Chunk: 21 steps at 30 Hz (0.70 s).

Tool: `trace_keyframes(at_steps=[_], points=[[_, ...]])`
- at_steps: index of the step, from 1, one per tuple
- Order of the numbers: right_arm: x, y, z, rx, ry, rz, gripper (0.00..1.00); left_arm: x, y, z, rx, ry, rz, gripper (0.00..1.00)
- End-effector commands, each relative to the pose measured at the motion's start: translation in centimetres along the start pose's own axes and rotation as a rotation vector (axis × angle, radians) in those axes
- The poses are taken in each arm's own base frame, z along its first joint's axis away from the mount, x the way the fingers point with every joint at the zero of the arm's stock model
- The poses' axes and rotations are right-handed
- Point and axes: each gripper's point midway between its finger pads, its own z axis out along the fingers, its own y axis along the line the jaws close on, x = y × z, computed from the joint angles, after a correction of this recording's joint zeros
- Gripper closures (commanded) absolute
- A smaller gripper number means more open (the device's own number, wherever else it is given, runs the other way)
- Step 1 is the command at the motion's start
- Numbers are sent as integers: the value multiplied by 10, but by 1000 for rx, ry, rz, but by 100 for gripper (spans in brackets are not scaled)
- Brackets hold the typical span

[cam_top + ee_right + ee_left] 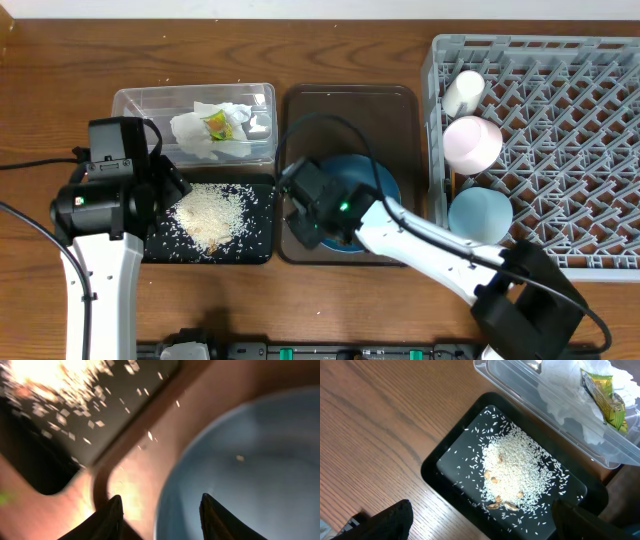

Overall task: Sort waste into correct bins and load items into the dishwasher rack
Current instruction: 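Lower the right gripper to the blue plate's front rim and grip it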

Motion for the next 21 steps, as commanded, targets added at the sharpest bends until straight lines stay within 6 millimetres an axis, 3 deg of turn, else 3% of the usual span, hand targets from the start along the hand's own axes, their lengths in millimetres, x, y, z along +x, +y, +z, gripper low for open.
trace_keyframes(at_steps=[1, 11, 21], points=[[10, -8, 12, 70, 17, 0, 52, -6, 2, -5, -3, -23, -11, 9], [13, 2, 13, 58, 19, 11, 60, -6, 2, -5, -3, -23, -11, 9], [20, 1, 13, 64, 43, 9, 61, -6, 2, -5, -3, -23, -11, 9]])
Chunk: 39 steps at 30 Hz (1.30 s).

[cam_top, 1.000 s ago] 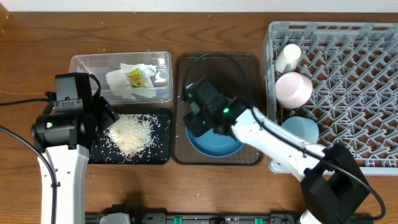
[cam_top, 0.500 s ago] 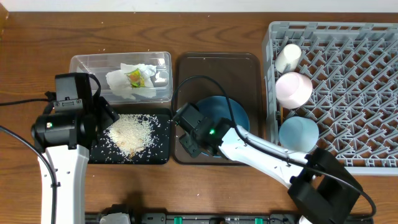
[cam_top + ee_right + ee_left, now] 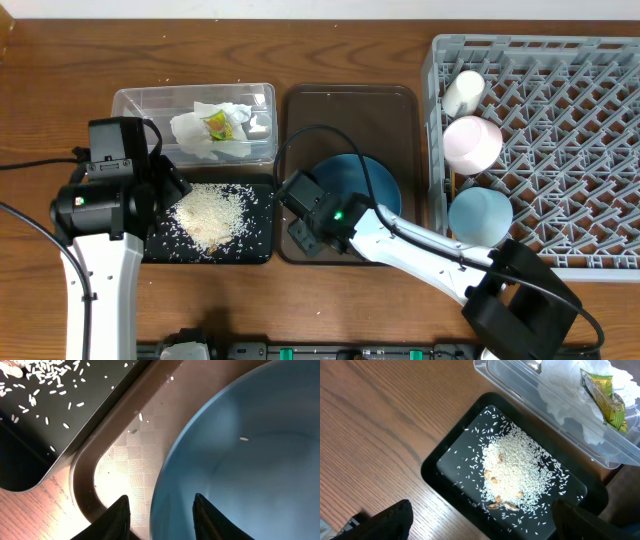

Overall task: Sort waste into correct bins and load items into the dishwasher rack
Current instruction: 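Lower the right gripper to the blue plate's front rim and grip it, then lift the blue plate and swing it right over the rack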

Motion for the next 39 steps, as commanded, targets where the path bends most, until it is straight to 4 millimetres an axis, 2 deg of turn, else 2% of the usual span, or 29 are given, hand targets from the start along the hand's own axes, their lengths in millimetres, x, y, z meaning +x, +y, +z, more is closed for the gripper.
trace_keyframes(at_steps=[1, 9, 17, 25, 29, 34, 39], points=[[5, 2, 4, 10, 14, 6, 62, -6, 2, -5, -3, -23, -11, 9], [8, 3, 4, 4, 24, 7, 71, -6, 2, -5, -3, -23, -11, 9], [13, 2, 4, 4, 45, 12, 73, -6, 2, -5, -3, -22, -11, 9], [24, 12, 3, -41, 92, 8, 75, -6, 2, -5, -3, -23, -11, 9], [28, 19, 2, -46, 102, -12, 82, -6, 2, -5, -3, -23, -11, 9], [36, 28, 2, -48, 123, -42, 82, -6, 2, -5, -3, -23, -11, 9], [37, 23, 2, -3, 116, -52, 82, -6, 2, -5, -3, -23, -11, 9]])
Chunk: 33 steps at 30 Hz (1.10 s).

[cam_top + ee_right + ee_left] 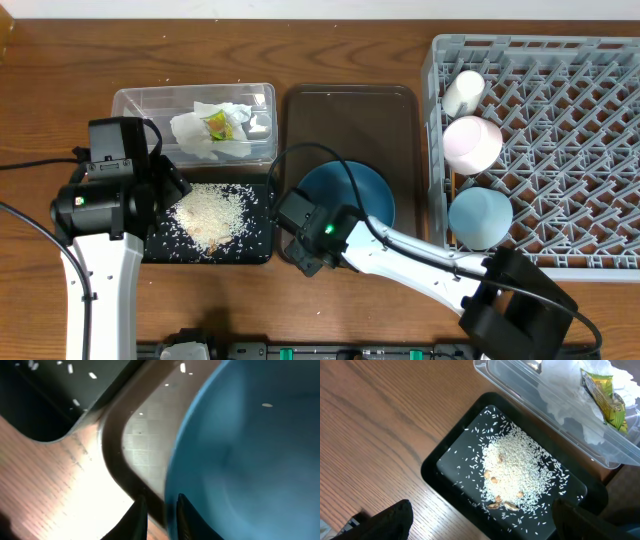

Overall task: Sort waste into correct bins and load items into the dishwasher rack
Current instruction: 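Lift the blue plate and swing it right over the rack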

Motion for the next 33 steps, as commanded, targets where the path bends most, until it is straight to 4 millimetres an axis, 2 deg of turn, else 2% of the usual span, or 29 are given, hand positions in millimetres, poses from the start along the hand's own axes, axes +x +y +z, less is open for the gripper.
trace_keyframes(at_steps=[1, 21, 28, 33], points=[[4, -2, 4, 37, 9, -8, 81, -6, 2, -5, -3, -23, -11, 9], [27, -8, 4, 64, 95, -12, 85, -6, 2, -5, -3, -23, -11, 9], [42, -12, 10, 76, 131, 4, 91, -6, 2, -5, -3, -23, -11, 9], [32, -9, 11, 63, 91, 3, 99, -6, 2, -5, -3, -23, -11, 9]])
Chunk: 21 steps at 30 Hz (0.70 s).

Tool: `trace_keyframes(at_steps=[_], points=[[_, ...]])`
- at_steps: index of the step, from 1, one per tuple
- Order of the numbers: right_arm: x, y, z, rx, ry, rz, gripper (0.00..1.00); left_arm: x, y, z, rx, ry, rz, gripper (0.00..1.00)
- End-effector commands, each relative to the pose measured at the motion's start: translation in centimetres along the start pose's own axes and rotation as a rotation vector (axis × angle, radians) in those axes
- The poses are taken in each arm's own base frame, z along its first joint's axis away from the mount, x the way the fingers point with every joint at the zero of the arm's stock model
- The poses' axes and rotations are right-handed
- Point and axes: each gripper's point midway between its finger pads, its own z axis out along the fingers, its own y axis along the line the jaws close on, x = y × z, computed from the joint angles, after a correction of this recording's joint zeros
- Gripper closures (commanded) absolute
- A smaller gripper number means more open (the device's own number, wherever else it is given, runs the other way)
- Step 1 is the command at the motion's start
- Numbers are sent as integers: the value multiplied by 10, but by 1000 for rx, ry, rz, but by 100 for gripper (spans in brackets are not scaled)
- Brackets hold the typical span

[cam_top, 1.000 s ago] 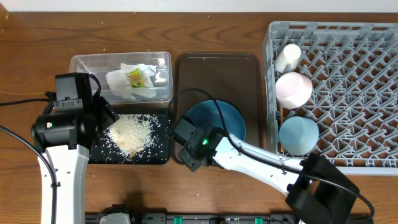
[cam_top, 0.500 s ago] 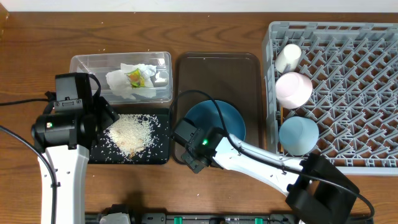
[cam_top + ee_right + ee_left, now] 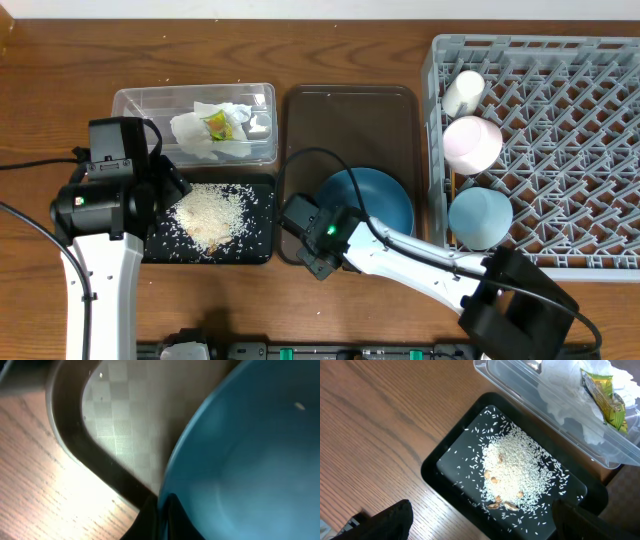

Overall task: Sort waste into correct bins and load items into the dishwasher rack
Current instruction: 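Lift the blue plate and swing it right over the rack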

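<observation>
A blue plate lies tilted in the brown tray. My right gripper is shut on the plate's near-left rim; in the right wrist view its fingers pinch the blue plate edge above the tray's corner. My left gripper hangs open over the black tray of rice, nothing between its fingers. The grey dishwasher rack stands at the right.
A clear bin at the back left holds crumpled tissue and a green wrapper. The rack holds a white cup, a pink cup and a light blue bowl. Bare wood runs along the front edge.
My right gripper's fingers, a little apart around the plate's rim before, are now shut on it. The plate has shifted slightly right and its left edge is lifted. The left arm is unchanged.
My right gripper was open over the plate's left edge in the brown tray. It then stood further toward the near-left corner, fingers straddling the rim. The gap had narrowed at the rim, and now it is shut on the plate. The left arm stayed over the rice.
</observation>
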Motion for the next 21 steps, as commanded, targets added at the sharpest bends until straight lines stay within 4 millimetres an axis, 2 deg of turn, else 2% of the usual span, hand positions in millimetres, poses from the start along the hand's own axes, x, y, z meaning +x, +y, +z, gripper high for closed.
trace_keyframes(at_steps=[1, 3, 6, 9, 12, 14, 16, 18, 19, 21], points=[[4, 9, 7, -17, 4, -1, 99, -6, 2, -5, -3, -23, -11, 9], [-9, 10, 1, -28, -36, 7, 99, -6, 2, -5, -3, -22, -11, 9], [-36, 6, -19, -45, -116, 35, 99, -6, 2, -5, -3, -23, -11, 9], [-73, -5, -52, -63, -225, 92, 99, -6, 2, -5, -3, -22, -11, 9], [-109, -26, -93, -83, -348, 173, 99, -6, 2, -5, -3, -22, -11, 9], [-132, -47, -127, -98, -444, 230, 99, -6, 2, -5, -3, -22, -11, 9], [-153, -78, -168, -115, -562, 321, 99, -6, 2, -5, -3, -22, -11, 9], [-165, -110, -201, -123, -664, 415, 99, -6, 2, -5, -3, -22, -11, 9], [-171, -132, -222, -132, -732, 472, 99, -6, 2, -5, -3, -22, -11, 9], [-175, -164, -253, -172, -832, 554, 99, -6, 2, -5, -3, -22, -11, 9]])
